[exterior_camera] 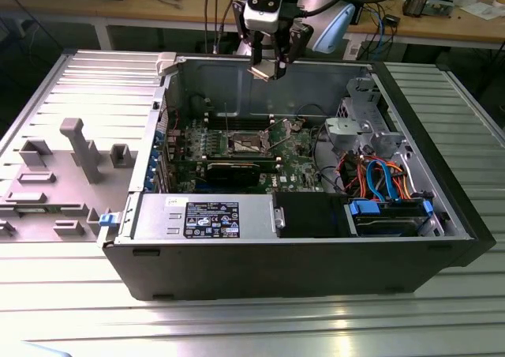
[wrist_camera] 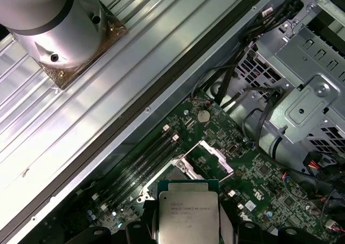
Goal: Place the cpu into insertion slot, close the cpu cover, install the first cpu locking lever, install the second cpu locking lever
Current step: 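Place the cpu into insertion slot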
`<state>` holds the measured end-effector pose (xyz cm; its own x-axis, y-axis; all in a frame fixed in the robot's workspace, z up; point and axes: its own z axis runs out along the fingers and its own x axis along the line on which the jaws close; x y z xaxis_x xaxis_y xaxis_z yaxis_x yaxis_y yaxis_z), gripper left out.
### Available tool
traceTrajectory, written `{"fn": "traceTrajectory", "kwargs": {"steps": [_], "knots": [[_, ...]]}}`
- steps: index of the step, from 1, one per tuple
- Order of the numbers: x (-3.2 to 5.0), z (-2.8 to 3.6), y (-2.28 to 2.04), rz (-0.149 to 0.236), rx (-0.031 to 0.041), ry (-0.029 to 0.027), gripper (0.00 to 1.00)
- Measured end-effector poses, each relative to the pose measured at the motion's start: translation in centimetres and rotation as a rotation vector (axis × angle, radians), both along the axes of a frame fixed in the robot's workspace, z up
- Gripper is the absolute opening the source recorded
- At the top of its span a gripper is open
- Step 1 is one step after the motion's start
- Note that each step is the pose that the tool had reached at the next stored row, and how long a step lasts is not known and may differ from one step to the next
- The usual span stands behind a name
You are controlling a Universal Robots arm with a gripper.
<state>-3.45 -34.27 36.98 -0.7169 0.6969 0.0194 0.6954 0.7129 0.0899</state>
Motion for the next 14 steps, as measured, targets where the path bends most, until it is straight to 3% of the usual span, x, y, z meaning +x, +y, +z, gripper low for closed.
{"fn": "traceTrajectory", "kwargs": {"steps": [6,10,14], "knots": [[0.0,-0.01,0.0,-0.006,0.0,0.0,0.55],[0.0,-0.04,0.0,-0.071,-0.0006,0.0,0.55],[0.0,-0.04,0.0,-0.086,-0.0006,0.0,0.55]]}}
